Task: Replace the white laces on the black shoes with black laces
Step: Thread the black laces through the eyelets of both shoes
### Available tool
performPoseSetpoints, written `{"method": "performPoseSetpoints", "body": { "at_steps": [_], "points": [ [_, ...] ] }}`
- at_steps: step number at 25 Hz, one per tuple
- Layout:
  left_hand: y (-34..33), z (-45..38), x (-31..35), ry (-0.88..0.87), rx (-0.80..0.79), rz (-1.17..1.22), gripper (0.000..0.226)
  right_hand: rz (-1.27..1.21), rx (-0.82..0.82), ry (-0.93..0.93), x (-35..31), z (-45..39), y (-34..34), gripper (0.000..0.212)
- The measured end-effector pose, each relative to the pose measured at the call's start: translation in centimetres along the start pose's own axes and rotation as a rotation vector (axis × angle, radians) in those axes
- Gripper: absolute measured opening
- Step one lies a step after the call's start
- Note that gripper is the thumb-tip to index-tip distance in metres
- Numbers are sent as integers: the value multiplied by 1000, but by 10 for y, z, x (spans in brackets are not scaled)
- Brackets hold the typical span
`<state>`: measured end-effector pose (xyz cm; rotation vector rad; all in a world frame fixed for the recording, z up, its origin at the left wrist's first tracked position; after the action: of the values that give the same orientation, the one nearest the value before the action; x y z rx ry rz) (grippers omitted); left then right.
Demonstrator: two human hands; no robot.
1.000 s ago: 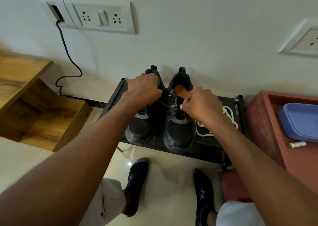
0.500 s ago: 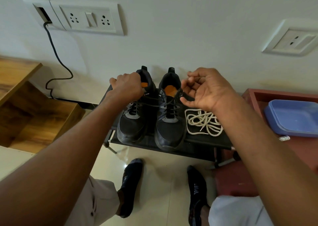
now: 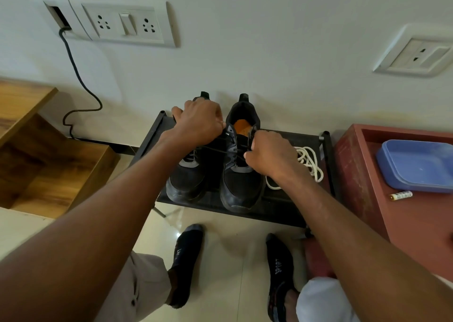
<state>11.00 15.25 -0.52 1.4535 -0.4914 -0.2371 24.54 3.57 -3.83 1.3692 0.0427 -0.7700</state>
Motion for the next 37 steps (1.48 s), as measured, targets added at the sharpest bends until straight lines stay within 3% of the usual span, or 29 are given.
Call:
{"method": "performPoseSetpoints", "body": {
  "at_steps": [3,7,10,12,14,18,21,23,25,27,29,31,33,35,37],
  "points": [
    [0,2,9,-73,20,76,11,-63,6,-44,6,-2,3,41],
    [1,6,20,-136,7,148,7,-264,-71,-182,12,-11,1,10],
    [6,6,24,-152,-27,500,11,-835,-116,-261,-1,-5,24,8],
    [15,12,32,-125,-60,832,22,-1249,-239,-168,-16,7,51,11],
    [22,16,43,-94,-135,1022,37,-1443,-261,-9,-23,16,72,13],
    [25,21,50,-146,-224,1026,53,-1267,108,126,-16,18,95,15],
    [21,18,30,-112,-150,630,46,-1376,313,73,2,15,105,8],
    [12,17,13,-103,-220,262,44,-1362,319,34,9,11,105,14],
    [5,20,-2,-113,-332,-32,40,-1191,243,60,8,10,100,19],
    [3,23,-8,-160,-371,-187,29,-985,192,106,3,9,91,21],
    [11,23,-3,-199,-274,-33,17,-844,131,142,-4,10,81,14],
    [20,22,6,-91,-178,453,24,-795,51,148,-9,11,69,4],
    [20,16,13,-23,-337,862,38,-799,62,138,-10,10,64,8],
    [13,14,15,-58,-470,958,43,-828,116,113,-6,7,66,12],
    [8,12,6,-84,-437,767,27,-875,157,64,3,4,71,6]
  ]
}}
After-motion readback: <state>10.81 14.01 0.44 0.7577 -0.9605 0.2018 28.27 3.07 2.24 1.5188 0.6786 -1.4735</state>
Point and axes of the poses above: each hand's wrist, its own z-axis away from the middle knuckle, its own y-axis out of the back of the hand, x = y × z, the point moved 3 cm from there along -z, towards the middle knuckle, and after that the axes turned 9 degrees about -z, right-handed, at the moved point
